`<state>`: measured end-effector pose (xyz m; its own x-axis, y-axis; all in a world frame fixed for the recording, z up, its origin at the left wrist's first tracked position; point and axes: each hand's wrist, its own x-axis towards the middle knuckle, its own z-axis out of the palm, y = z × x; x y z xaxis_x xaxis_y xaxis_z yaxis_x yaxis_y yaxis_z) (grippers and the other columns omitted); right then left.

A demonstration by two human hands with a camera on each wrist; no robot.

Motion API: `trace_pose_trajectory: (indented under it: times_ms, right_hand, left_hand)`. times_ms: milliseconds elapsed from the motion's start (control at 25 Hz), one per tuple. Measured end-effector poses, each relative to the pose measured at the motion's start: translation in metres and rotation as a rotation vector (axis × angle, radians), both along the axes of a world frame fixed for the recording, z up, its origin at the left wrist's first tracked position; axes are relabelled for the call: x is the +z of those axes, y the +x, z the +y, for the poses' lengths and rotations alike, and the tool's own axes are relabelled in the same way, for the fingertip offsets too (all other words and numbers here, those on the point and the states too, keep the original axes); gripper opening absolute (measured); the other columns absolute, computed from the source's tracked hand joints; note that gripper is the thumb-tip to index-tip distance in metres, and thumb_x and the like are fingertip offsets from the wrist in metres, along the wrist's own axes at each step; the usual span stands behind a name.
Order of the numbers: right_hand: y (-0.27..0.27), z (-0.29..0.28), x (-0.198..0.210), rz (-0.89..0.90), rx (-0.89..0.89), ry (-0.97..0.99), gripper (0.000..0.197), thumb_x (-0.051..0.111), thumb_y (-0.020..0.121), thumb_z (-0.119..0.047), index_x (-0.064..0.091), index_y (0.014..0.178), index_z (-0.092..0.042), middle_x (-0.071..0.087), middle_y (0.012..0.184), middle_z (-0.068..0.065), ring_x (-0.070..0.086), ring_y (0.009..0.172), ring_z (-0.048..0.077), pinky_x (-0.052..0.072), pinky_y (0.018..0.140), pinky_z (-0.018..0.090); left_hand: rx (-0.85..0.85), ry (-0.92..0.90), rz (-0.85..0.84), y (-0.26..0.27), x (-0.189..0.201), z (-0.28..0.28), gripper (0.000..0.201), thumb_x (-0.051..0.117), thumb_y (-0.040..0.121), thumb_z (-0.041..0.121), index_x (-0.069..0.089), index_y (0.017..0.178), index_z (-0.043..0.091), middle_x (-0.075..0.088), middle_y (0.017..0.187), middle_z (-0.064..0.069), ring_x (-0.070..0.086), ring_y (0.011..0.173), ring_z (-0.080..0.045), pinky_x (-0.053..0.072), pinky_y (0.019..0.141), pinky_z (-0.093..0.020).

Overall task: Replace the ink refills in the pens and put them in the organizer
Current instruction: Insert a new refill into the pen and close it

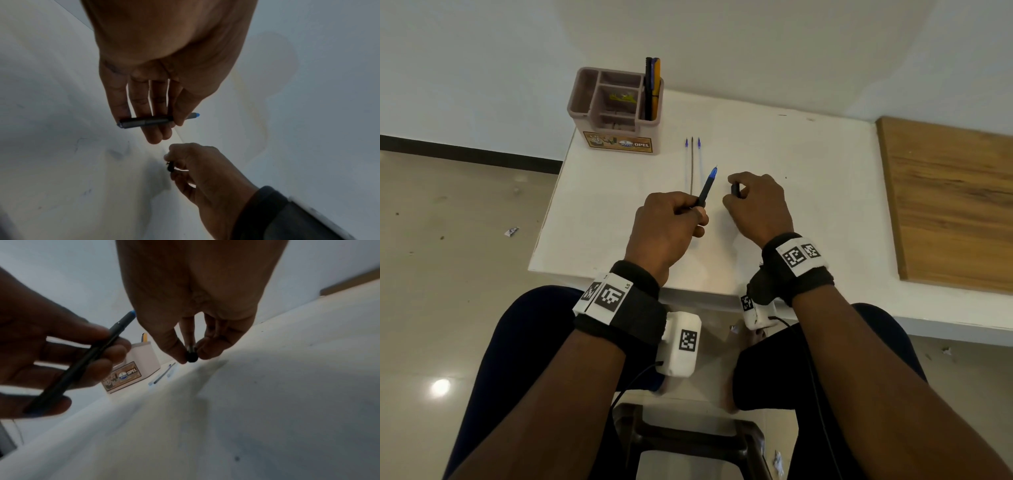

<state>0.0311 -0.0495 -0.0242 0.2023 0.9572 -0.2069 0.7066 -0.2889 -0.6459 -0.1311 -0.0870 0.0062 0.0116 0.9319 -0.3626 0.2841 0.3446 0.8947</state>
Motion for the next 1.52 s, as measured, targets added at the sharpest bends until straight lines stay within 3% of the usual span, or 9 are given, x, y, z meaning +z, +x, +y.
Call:
trace_pose_trajectory:
  times_ms: [160,320,440,600,840,960,1080,1240,1520]
  right_hand:
    - [0.018,-0.008,0.028,0.613,-0.267,0.13,0.03,0.067,0.091,-0.009,0.074,0.119,-0.018,0.074,0.09,0.003,0.068,0.077,0.015,0.057,0.077,0.028]
    - [0.032,-0.019,0.048,0.833,-0.303,0.221,0.032,0.067,0.096,-0.008,0.067,0.128,-0.01,0.076,0.095,0.007,0.073,0.084,0.017,0.059,0.089,0.032]
    - [0.038,-0.022,0.051,0.814,-0.261,0.215,0.034,0.06,0.098,-0.007,0.065,0.131,-0.013,0.079,0.107,0.005,0.074,0.091,0.015,0.055,0.091,0.039]
    - [0.045,-0.024,0.054,0.741,-0.182,0.209,0.04,0.052,0.098,-0.003,0.065,0.133,-0.017,0.078,0.113,0.004,0.072,0.092,0.011,0.053,0.083,0.035]
    - [0.046,-0.024,0.053,0.632,-0.051,0.188,0.039,0.056,0.099,-0.004,0.061,0.135,-0.016,0.079,0.109,0.001,0.073,0.091,0.011,0.053,0.074,0.028]
    - [0.042,-0.025,0.05,0.628,-0.035,0.219,0.034,0.066,0.097,-0.009,0.058,0.129,-0.013,0.08,0.105,0.005,0.076,0.093,0.018,0.057,0.075,0.028]
    - [0.036,-0.027,0.044,0.579,-0.002,0.247,0.033,0.074,0.093,-0.014,0.062,0.124,-0.016,0.081,0.1,0.004,0.078,0.09,0.015,0.057,0.078,0.025]
    - [0.032,-0.027,0.042,0.574,-0.022,0.281,0.032,0.076,0.092,-0.013,0.064,0.122,-0.015,0.081,0.091,0.004,0.078,0.085,0.013,0.057,0.079,0.024]
    - [0.019,-0.027,0.042,0.577,-0.053,0.343,0.032,0.075,0.093,-0.011,0.065,0.123,-0.014,0.08,0.091,0.004,0.078,0.086,0.014,0.061,0.087,0.028]
  left_hand:
    - [-0.086,-0.026,-0.029,0.01,0.005,-0.004,0.024,0.058,0.104,0.018,0.072,0.124,0.012,0.078,0.104,-0.004,0.077,0.092,-0.018,0.054,0.084,-0.024]
    - [-0.127,-0.04,-0.032,0.023,0.008,-0.009,0.024,0.057,0.105,0.02,0.071,0.124,0.014,0.077,0.104,-0.002,0.076,0.088,-0.013,0.048,0.072,-0.018]
    - [-0.152,-0.042,-0.023,0.031,0.009,-0.01,0.025,0.056,0.106,0.021,0.071,0.125,0.013,0.077,0.103,-0.001,0.075,0.086,-0.012,0.047,0.07,-0.017]
    - [-0.17,-0.044,-0.009,0.039,0.008,-0.011,0.026,0.056,0.106,0.022,0.071,0.125,0.013,0.078,0.103,0.0,0.075,0.087,-0.012,0.048,0.071,-0.017]
    - [-0.181,-0.036,-0.018,0.042,0.008,-0.011,0.026,0.056,0.106,0.023,0.071,0.125,0.016,0.078,0.101,0.001,0.076,0.087,-0.012,0.048,0.067,-0.016]
    - [-0.173,-0.014,-0.034,0.043,0.009,-0.012,0.026,0.056,0.107,0.025,0.071,0.126,0.017,0.078,0.1,0.001,0.077,0.089,-0.014,0.057,0.073,-0.023]
    - [-0.149,0.028,-0.031,0.042,0.008,-0.01,0.027,0.056,0.107,0.027,0.071,0.126,0.016,0.078,0.102,0.0,0.077,0.088,-0.016,0.059,0.08,-0.029]
    - [-0.128,0.089,-0.01,0.04,0.003,-0.009,0.027,0.057,0.106,0.026,0.073,0.125,0.015,0.078,0.098,-0.001,0.076,0.083,-0.016,0.051,0.074,-0.025]
    - [-0.088,0.121,-0.015,0.036,0.005,-0.005,0.026,0.059,0.105,0.024,0.073,0.125,0.014,0.077,0.098,-0.002,0.074,0.079,-0.017,0.052,0.073,-0.026]
